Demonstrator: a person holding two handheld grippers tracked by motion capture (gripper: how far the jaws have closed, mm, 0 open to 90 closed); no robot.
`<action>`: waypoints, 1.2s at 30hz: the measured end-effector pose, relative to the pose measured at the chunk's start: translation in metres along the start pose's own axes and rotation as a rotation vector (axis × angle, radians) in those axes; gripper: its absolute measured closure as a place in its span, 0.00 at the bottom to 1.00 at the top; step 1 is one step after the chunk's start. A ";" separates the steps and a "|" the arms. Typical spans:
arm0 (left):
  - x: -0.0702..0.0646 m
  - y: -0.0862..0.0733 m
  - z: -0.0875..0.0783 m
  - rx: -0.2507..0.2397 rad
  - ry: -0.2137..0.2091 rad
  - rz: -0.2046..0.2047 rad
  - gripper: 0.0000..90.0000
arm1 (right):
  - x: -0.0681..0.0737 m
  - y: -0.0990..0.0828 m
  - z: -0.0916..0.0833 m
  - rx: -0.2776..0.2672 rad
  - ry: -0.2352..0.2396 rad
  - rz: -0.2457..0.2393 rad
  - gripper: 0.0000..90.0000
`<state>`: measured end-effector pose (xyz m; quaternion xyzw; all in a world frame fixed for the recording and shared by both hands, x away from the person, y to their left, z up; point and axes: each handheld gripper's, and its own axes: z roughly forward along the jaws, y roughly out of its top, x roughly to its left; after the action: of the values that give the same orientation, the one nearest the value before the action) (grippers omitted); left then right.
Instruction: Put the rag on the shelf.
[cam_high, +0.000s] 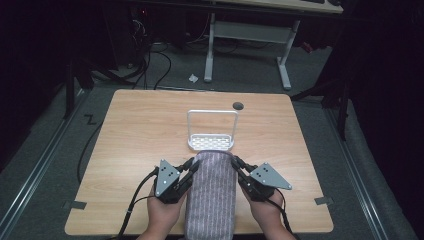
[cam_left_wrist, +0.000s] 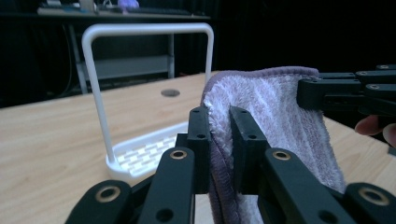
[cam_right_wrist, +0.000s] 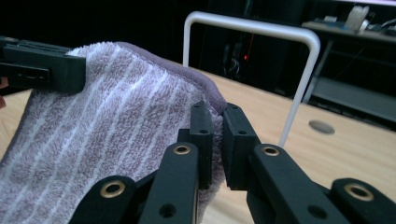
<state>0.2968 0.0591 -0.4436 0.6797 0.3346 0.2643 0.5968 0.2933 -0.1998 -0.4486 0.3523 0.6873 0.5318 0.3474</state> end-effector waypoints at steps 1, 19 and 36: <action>-0.001 0.002 -0.001 -0.007 0.002 0.005 0.88 | 0.000 0.004 -0.002 -0.015 -0.003 0.001 0.94; -0.009 0.046 -0.002 -0.182 0.028 0.035 0.88 | -0.004 0.046 -0.016 -0.170 -0.042 0.011 0.94; -0.003 0.092 0.010 -0.257 0.034 0.082 0.88 | -0.017 0.096 -0.019 -0.271 -0.058 -0.027 0.94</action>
<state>0.3156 0.0448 -0.3542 0.6061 0.2801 0.3405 0.6620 0.2967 -0.2059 -0.3491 0.3080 0.6037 0.6046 0.4186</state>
